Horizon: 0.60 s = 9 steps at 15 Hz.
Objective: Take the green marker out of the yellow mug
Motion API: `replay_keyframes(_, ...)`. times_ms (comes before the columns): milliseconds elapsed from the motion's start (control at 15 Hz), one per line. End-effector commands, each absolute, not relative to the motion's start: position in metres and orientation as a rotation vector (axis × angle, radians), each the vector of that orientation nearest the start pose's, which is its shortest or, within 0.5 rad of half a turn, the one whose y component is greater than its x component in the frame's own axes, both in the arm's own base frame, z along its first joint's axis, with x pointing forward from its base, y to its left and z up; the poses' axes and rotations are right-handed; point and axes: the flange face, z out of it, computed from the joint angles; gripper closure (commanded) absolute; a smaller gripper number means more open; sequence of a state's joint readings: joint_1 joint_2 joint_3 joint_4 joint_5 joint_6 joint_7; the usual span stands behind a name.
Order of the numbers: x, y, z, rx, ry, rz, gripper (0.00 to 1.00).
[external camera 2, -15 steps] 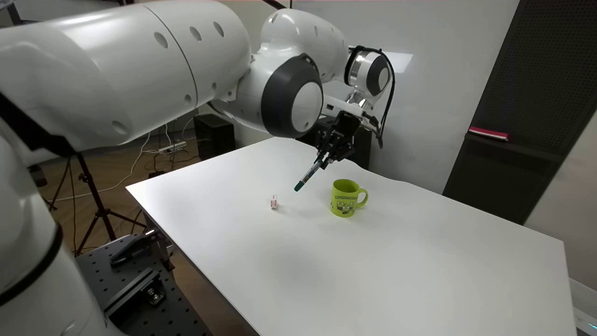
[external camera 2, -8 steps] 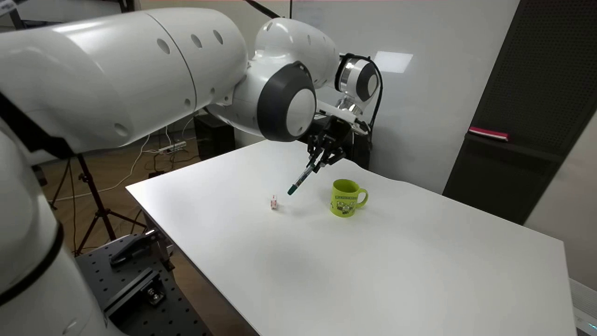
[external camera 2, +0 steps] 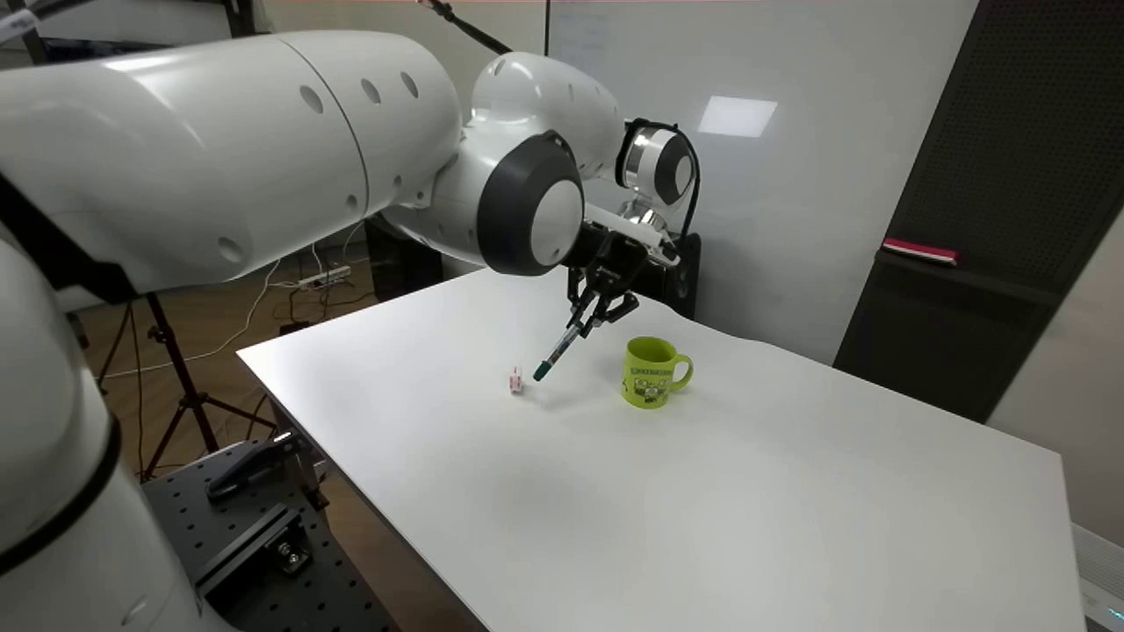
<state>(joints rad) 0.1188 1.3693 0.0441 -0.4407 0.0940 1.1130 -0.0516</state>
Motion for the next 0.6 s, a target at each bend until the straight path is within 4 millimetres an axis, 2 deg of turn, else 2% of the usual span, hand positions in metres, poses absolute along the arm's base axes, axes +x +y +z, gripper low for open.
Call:
replay_keyframes(0, 0.706, 0.114, 0.157, -2.831, -0.343, 1.062, 0.94)
replay_keyframes(533, 0.7, 0.115, 0.138, -2.826, -0.383, 1.117, 0.94)
